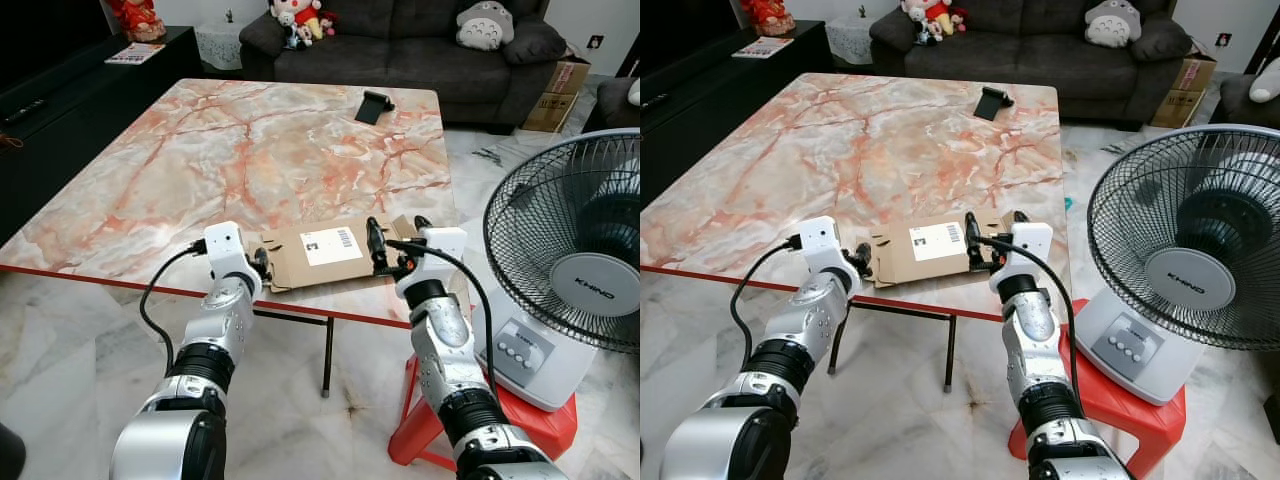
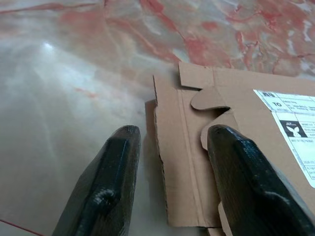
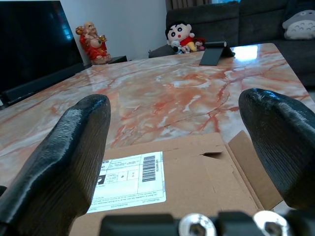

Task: Picking trash to rubbish bin

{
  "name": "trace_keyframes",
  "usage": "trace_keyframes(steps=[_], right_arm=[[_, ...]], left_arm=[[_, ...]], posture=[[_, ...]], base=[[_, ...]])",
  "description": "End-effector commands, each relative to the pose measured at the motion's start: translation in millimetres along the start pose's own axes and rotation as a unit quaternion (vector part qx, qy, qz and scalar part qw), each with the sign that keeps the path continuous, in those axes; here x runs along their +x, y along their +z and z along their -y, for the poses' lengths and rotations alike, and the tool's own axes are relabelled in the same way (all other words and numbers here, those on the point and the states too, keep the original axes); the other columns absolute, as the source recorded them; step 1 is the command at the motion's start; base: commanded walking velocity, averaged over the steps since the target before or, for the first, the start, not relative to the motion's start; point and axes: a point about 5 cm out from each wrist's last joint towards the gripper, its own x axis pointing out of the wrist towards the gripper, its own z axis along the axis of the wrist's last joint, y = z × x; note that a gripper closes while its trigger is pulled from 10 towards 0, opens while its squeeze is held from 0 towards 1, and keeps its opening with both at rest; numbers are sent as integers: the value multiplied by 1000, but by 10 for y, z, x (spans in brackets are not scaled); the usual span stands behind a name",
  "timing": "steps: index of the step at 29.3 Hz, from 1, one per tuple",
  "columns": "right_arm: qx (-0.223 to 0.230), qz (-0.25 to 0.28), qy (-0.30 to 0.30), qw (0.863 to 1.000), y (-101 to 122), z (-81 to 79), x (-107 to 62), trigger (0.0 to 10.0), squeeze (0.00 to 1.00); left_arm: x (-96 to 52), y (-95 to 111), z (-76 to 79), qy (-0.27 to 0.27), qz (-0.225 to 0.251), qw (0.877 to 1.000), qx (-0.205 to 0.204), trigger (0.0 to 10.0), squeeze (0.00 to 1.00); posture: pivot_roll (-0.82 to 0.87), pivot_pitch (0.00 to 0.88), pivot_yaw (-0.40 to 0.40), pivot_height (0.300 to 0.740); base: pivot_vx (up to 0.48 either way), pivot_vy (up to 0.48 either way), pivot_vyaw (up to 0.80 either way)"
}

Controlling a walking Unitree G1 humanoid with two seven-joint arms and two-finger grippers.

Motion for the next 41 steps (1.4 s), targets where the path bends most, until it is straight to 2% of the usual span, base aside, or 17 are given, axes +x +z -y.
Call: trace_keyframes(steps=[1, 20, 27, 35, 41], right_arm=[[4, 5, -1, 1000, 37, 1, 18, 10000, 0], [7, 7, 1, 1000, 43, -5, 21, 10000, 0], [6, 7, 1, 1000, 44, -5, 24, 10000, 0], [8, 7, 1, 1000, 43, -9, 25, 10000, 0], [8, 6, 1, 1000, 39, -8, 23, 10000, 0]], left_arm=[[3, -32, 7, -2, -14, 1000, -7, 10000, 0], [-16, 51, -42, 14, -9, 1000, -6, 10000, 0], [-20, 31, -64, 21, -17, 1000, -1, 10000, 0], [-24, -75, -169, 44, -43, 998, 31, 10000, 0], [-22, -142, -178, 47, -58, 997, 38, 10000, 0]], posture=[[-99, 19, 36, 740], [-96, 19, 34, 740], [-97, 18, 35, 740], [-94, 17, 35, 740], [-94, 17, 35, 740]], base=[[0, 0, 0], [0, 0, 0], [0, 0, 0], [0, 0, 0], [0, 0, 0]])
